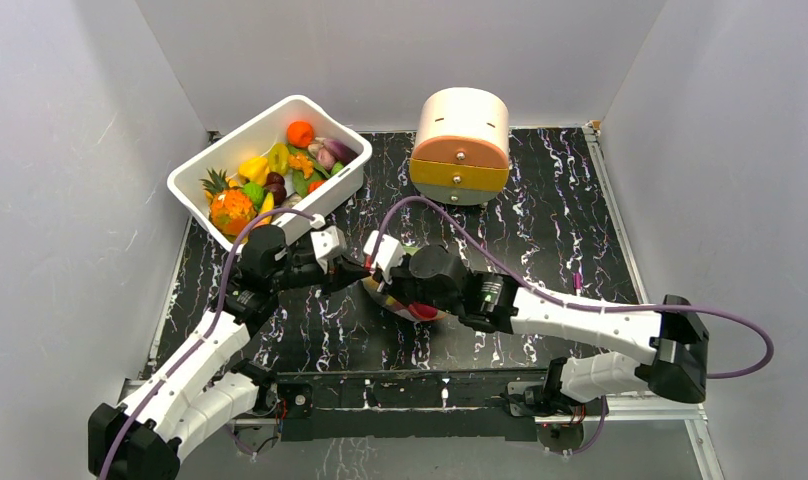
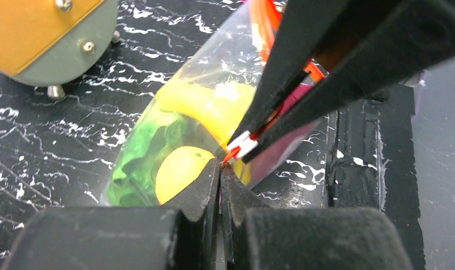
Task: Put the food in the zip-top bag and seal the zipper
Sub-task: Zip the zipper food storage bag at the center of the board.
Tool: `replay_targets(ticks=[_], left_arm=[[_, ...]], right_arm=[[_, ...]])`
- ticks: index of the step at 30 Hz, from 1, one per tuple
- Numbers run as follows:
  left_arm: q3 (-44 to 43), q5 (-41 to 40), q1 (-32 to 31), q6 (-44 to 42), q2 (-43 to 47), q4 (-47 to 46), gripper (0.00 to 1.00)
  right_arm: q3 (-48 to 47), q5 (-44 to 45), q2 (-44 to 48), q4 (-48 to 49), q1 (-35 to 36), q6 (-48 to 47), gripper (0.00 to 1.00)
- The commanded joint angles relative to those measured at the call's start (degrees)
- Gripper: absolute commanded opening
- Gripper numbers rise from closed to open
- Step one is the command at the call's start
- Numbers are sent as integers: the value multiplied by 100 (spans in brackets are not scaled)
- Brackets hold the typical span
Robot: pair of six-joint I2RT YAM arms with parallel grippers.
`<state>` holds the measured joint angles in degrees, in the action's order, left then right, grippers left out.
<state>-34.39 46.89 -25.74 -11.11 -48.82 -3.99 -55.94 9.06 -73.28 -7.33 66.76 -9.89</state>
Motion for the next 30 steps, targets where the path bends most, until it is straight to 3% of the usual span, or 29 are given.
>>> replay_targets(ticks=[1,3,7,9,16,19,24,28,30], left_arm=[[115,742,-28,-383,276,-159,0],[114,890,-30,-455,321,-132,2],[118,1284,-28,-663,358,-163,29],[76,1476,-28,-728,278,-140,37],[-122,1637,-28,-1187,101,270,41],[-121,1659,-28,-1198,97,212,38],[-75,1794,-28,-1011,73,-127,24],[161,1860,-28,-645,156,-875,4],[260,1799,-28,-510,189,-1117,0]], right_arm=[[-60,-208,559,114,6,-331,0],[-104,-316,617,-9,-3,-431,0],[-175,-634,669,-69,-110,-593,0],[-209,-881,678,-58,-183,-615,0],[-286,-1510,658,-182,-286,-683,0],[-359,-1761,646,-284,-287,-678,0],[-345,-1884,657,-360,-287,-698,0],[-351,-2003,692,-318,-287,-626,0],[-361,-2064,708,-273,-287,-574,0]])
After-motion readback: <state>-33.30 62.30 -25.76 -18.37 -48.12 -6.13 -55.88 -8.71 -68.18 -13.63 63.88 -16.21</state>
